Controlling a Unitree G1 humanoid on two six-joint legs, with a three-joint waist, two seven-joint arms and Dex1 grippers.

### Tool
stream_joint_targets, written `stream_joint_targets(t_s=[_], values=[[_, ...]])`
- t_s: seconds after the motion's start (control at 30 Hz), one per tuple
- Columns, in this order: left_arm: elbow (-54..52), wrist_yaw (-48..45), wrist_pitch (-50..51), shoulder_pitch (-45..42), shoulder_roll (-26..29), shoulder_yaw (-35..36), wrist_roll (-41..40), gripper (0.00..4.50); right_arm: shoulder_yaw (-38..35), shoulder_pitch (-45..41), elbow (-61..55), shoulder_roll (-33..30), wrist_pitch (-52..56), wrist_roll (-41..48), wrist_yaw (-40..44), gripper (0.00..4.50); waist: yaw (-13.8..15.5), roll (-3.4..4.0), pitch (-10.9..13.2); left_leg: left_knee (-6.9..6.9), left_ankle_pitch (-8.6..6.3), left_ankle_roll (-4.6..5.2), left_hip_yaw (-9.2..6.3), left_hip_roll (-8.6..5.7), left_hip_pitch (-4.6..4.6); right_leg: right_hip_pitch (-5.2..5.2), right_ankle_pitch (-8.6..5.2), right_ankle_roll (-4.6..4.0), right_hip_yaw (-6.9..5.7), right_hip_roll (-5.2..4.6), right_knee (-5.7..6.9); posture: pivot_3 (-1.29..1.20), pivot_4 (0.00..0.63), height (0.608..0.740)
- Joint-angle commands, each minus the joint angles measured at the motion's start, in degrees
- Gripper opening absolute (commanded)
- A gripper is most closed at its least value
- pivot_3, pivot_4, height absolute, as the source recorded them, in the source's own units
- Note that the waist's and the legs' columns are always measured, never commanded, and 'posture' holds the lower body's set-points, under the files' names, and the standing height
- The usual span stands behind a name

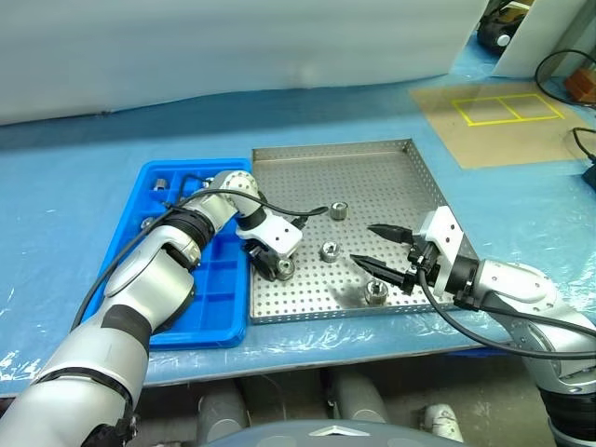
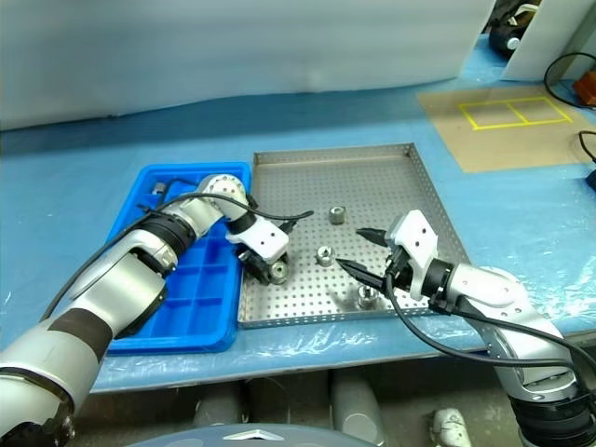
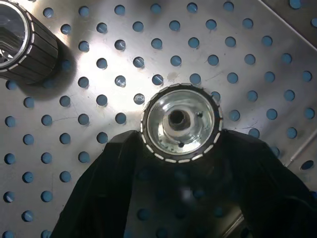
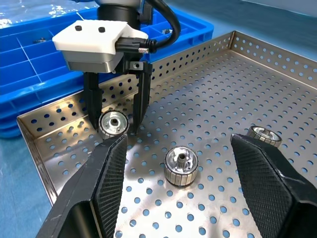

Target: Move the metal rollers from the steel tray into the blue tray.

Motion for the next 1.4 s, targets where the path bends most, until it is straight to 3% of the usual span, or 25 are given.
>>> stream_joint_targets(t_s=[0.03,0.57,0.93,1.07,1.27,1.4], values=[[1.21,0.5,0.31,1.59,0.39,2.06,1.17,2.16,0.07,-0.98,-0.29,0.28,-1.43,-0.34,-0.27,3.38,0.0,0.0,0.0,-0.01,0.0,0.0,0.0,0.0,0.01,0.0,0.0,0.0,0.0,0.0,0.0,-0.44,0.15,0.74],[0.57,1.04,7.49,1.45,-2.1,12.73,-2.77,2.16,2.04,-2.68,2.06,0.44,-3.09,-1.45,0.76,3.38,1.22,-0.04,0.03,-0.03,-0.08,0.12,0.0,-0.01,-0.11,-0.13,0.02,-0.03,-0.01,-0.06,-0.13,-0.4,0.15,0.74],[-4.5,-1.72,9.78,4.71,-0.16,10.6,-2.93,2.16,2.61,-3.72,3.0,0.39,-3.38,-1.95,1.5,3.38,1.22,-0.05,0.03,-0.11,-0.08,0.13,0.0,0.0,-0.13,-0.17,0.01,-0.04,0.0,-0.04,-0.16,-0.39,0.15,0.74],[-8.49,-1.72,15.81,5.66,0.72,7.09,-8.21,2.16,2.53,-3.09,2.75,0.22,-3.39,-2.46,1.45,3.38,1.21,-0.04,0.03,-0.11,-0.09,0.12,0.01,0.01,-0.11,-0.19,0.01,-0.04,0.0,-0.04,-0.15,-0.4,0.15,0.74],[-7.43,-1.34,20.25,5.74,-1.69,9.17,-7.75,2.16,2.48,-2.58,2.63,0.0,-3.54,-3.18,1.6,3.38,1.28,-0.04,0.03,-0.11,-0.09,0.12,0.01,0.0,-0.15,-0.21,0.01,-0.04,0.0,-0.05,-0.19,-0.41,0.15,0.74],[-6.48,-1.69,17.17,6.14,-1.26,8.74,-5.87,2.33,2.4,-2.37,2.61,0.04,-3.55,-3.49,1.63,3.38,1.23,-0.06,0.04,-0.11,-0.09,0.13,0.01,0.0,-0.19,-0.21,0.01,-0.04,0.0,-0.05,-0.22,-0.41,0.15,0.74]])
